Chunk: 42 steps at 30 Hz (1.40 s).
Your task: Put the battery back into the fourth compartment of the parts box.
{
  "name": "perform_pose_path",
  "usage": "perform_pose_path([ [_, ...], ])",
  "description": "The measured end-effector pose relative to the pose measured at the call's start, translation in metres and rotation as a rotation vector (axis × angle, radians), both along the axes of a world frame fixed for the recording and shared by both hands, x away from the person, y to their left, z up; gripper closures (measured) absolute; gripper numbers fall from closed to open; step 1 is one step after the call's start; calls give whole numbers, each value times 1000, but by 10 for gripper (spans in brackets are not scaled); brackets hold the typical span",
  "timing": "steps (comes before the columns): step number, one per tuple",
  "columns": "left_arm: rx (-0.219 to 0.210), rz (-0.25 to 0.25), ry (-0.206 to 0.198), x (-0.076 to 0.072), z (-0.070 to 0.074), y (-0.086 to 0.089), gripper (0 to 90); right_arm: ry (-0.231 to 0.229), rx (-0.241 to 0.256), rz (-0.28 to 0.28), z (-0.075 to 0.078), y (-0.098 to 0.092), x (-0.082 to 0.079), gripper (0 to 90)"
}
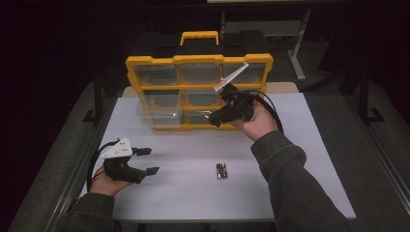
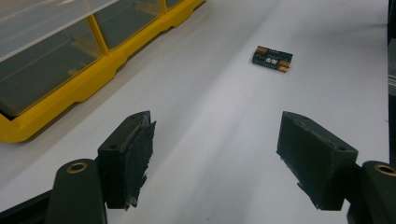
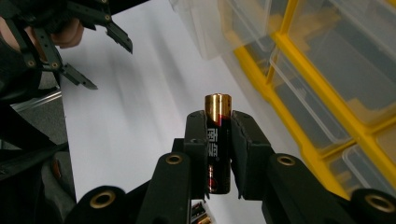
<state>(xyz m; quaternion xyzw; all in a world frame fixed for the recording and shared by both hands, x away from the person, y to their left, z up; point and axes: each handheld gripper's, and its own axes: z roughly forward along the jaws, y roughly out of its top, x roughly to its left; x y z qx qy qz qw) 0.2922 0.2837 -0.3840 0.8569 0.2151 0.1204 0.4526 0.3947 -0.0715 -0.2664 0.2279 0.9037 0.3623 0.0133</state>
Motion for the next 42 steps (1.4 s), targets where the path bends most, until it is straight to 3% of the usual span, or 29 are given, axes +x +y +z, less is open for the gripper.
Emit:
perform_pose_path([
  [11,-22,8,1,0,0,0,264,-29,6,33,22,17,10,760],
  [22,-14,6,-3,0,0,1,264,-53,12,70,42,43,16,760],
  [42,-9,1,6,0,1,2,264,-56,-8,89,55,99,40,760],
])
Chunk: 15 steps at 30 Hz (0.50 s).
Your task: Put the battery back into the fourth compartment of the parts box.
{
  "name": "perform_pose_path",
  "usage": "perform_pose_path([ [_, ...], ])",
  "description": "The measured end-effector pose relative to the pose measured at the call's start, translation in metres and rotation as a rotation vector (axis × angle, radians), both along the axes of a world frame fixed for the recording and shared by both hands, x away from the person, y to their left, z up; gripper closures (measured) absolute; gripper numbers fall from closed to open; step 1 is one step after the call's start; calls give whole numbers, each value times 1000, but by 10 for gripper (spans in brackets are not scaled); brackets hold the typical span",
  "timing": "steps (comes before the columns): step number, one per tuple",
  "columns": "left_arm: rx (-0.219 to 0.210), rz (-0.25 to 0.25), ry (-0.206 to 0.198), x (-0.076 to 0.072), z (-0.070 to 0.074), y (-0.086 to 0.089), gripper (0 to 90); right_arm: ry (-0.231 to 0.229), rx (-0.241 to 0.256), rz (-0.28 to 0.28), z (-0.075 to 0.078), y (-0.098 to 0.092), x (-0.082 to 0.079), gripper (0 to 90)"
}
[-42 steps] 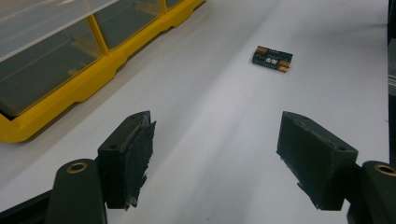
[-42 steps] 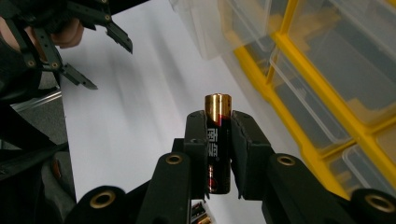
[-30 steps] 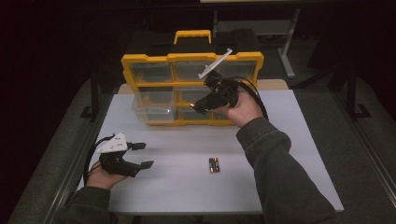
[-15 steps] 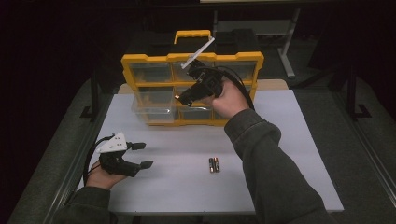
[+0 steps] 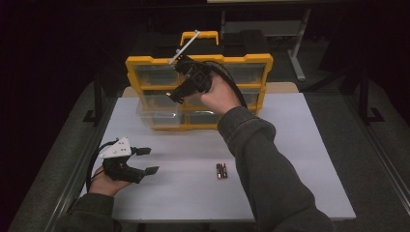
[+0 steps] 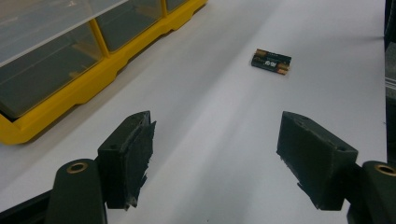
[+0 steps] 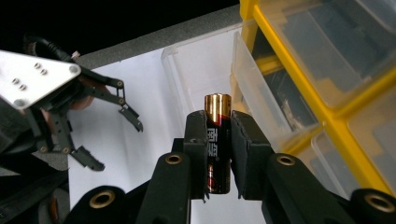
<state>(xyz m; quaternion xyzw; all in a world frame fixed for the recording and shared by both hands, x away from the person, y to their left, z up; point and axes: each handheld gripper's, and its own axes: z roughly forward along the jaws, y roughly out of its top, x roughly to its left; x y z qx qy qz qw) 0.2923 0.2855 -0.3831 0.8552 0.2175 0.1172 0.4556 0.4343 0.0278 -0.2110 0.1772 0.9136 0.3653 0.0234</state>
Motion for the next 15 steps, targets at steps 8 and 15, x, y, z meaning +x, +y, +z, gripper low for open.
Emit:
perform_pose_path([
  [8,-13,0,0,0,0,0,263,12,-5,-9,-4,19,9,760],
  [15,-14,-2,0,0,-1,0,263,19,-6,-8,-13,31,15,760],
])
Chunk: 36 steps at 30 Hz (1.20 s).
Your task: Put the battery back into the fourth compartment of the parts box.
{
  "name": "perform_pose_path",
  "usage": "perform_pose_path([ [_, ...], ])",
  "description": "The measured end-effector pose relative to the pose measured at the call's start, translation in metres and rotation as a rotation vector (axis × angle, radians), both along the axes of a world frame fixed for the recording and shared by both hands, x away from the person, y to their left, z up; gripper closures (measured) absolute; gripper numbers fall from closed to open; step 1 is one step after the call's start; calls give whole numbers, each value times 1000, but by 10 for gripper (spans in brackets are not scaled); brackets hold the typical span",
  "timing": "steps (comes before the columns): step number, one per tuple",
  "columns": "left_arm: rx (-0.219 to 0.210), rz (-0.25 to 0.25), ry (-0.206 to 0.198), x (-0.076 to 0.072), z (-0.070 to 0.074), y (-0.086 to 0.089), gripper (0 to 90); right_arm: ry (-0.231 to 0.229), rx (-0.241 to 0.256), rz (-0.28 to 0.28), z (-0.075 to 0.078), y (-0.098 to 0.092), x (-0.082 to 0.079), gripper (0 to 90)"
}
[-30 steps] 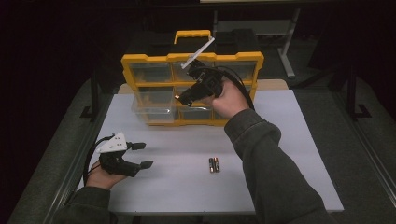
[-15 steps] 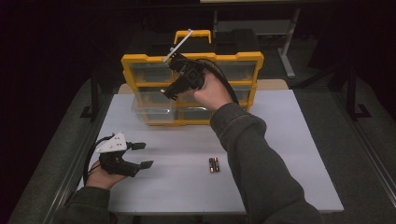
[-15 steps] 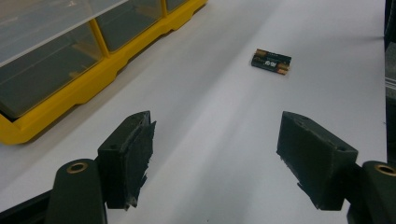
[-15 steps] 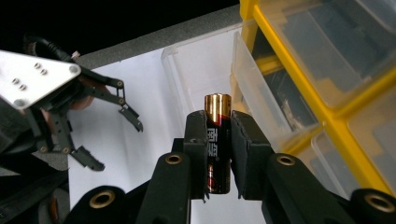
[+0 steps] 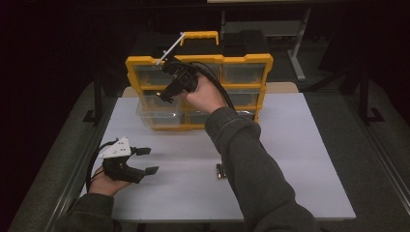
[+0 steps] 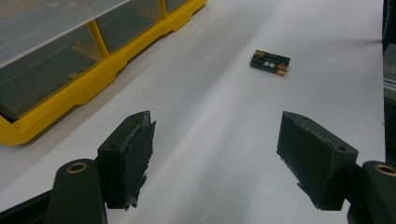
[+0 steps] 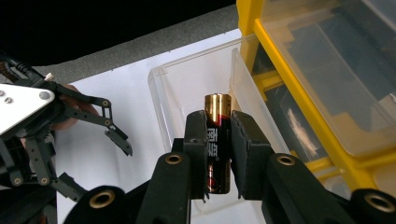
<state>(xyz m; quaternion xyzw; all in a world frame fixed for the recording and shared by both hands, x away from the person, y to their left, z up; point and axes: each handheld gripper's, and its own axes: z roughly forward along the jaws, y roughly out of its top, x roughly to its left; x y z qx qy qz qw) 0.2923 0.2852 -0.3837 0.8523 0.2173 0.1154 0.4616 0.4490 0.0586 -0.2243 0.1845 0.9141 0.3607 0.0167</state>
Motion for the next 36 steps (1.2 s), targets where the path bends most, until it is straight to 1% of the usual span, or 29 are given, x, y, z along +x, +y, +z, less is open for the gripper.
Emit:
perform_pose_path([
  [4,-1,1,1,0,0,0,263,-4,-7,4,-4,6,0,760],
  [9,-13,1,0,-1,0,0,262,1,-15,7,-9,12,1,759],
  [12,-10,2,2,-1,1,1,262,-2,-27,15,-13,16,1,759],
  [15,-11,3,0,-1,1,1,262,5,-29,16,-15,19,1,759],
  [21,-10,2,-2,0,1,1,262,3,-36,19,-20,24,2,757],
  [25,-11,2,-2,0,1,2,262,-7,-61,19,-23,27,2,746],
  [32,-9,1,-1,0,1,1,261,-16,-34,9,-19,20,1,735],
  [34,-10,2,1,0,1,1,261,-9,-19,2,-17,16,0,735],
  [36,-12,4,2,0,0,1,261,-4,-14,1,-15,12,-1,731],
])
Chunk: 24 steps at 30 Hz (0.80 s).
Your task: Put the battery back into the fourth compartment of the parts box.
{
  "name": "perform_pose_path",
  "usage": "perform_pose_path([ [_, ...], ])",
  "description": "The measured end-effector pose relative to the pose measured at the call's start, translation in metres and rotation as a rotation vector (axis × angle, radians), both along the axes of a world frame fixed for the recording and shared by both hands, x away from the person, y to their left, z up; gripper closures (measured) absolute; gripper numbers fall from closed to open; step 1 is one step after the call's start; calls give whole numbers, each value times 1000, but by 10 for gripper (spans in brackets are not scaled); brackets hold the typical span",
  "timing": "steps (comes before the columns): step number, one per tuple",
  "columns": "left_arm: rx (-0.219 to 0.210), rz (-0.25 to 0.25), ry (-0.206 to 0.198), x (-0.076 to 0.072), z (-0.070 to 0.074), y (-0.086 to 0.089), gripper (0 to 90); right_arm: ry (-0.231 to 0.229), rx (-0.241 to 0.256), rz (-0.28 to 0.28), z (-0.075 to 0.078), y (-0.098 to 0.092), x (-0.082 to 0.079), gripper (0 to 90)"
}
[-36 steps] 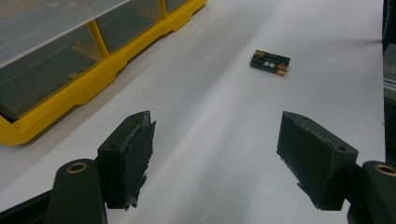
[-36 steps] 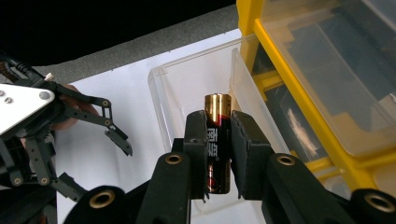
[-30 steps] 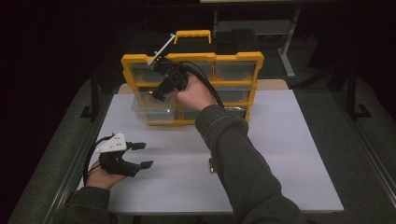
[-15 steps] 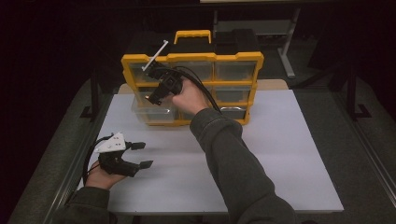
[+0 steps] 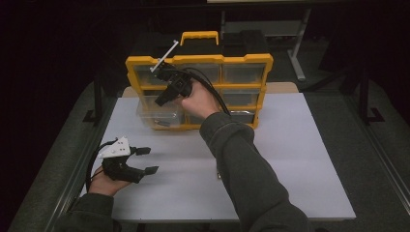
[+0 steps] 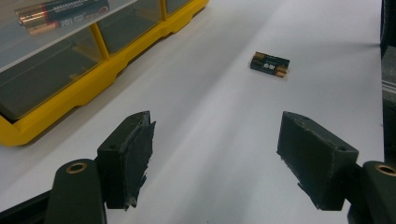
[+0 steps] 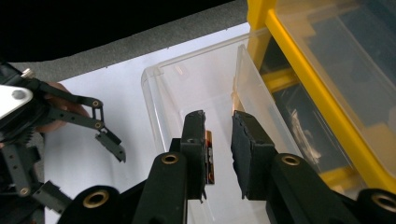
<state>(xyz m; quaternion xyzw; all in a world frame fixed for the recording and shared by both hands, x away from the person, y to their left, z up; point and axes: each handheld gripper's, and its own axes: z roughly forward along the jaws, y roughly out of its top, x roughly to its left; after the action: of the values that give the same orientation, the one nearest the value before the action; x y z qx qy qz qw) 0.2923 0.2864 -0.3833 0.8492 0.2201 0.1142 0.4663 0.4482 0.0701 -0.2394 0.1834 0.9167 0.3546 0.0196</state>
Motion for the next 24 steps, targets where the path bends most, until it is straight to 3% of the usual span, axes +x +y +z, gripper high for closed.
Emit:
perform_pose_path([
  [4,0,0,6,0,-1,-1,258,-4,30,18,5,-10,-5,723],
  [11,10,0,1,0,0,0,258,-12,32,6,12,-30,-14,722],
  [24,15,0,-4,1,-1,-1,256,-19,49,-42,2,-78,-31,716],
])
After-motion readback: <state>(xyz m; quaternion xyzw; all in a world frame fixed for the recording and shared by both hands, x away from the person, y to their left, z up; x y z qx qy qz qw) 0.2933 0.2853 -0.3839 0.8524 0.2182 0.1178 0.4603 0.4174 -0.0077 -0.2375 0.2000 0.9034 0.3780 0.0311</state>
